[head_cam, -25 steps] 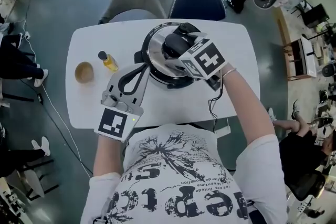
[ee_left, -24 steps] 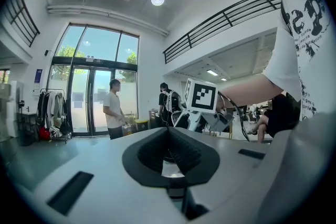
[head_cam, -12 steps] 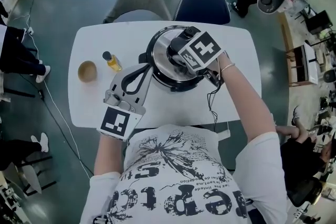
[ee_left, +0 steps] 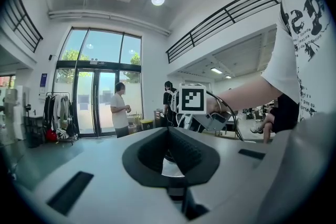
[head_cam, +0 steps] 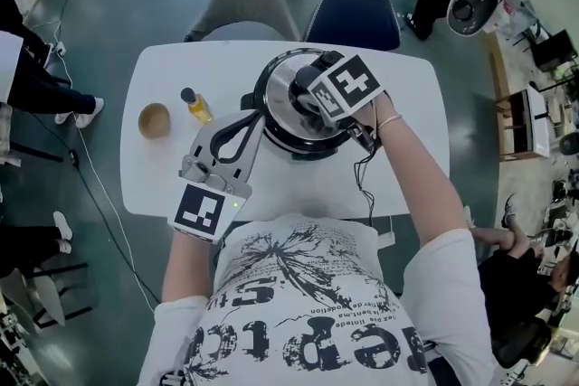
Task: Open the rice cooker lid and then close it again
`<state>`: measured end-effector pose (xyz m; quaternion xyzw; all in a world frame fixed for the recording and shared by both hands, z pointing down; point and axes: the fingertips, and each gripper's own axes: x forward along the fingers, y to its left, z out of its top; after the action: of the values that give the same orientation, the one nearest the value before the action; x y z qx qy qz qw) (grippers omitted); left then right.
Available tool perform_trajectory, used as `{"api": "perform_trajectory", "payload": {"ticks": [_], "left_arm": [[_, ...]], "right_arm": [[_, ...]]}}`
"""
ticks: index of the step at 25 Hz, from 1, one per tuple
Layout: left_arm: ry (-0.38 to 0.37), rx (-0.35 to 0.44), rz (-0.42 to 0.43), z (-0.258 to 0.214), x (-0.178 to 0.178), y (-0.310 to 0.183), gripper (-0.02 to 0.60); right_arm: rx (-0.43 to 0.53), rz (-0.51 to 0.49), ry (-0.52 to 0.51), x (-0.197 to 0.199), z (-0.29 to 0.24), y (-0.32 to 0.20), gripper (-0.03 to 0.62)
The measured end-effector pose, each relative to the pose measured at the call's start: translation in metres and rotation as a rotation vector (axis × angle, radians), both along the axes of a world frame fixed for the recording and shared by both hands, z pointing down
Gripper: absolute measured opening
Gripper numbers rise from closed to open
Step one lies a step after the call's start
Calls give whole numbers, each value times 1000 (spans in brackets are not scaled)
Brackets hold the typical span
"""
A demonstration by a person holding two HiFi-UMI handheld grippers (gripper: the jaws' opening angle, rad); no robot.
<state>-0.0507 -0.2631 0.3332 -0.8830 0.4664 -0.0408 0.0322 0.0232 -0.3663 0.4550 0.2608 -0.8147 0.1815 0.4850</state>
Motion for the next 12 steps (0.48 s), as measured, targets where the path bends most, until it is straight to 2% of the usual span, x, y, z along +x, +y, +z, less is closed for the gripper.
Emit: {"api": "perform_trajectory", "payload": {"ticks": [6,12], "left_arm": [[-4,1,-34,1,4,8,14],[0,4,-70,-9,32,21,14]], "right_arm": [[45,-18,-53,2,-21,3,291],[76,-26,-97,36,-47,14,291]]}}
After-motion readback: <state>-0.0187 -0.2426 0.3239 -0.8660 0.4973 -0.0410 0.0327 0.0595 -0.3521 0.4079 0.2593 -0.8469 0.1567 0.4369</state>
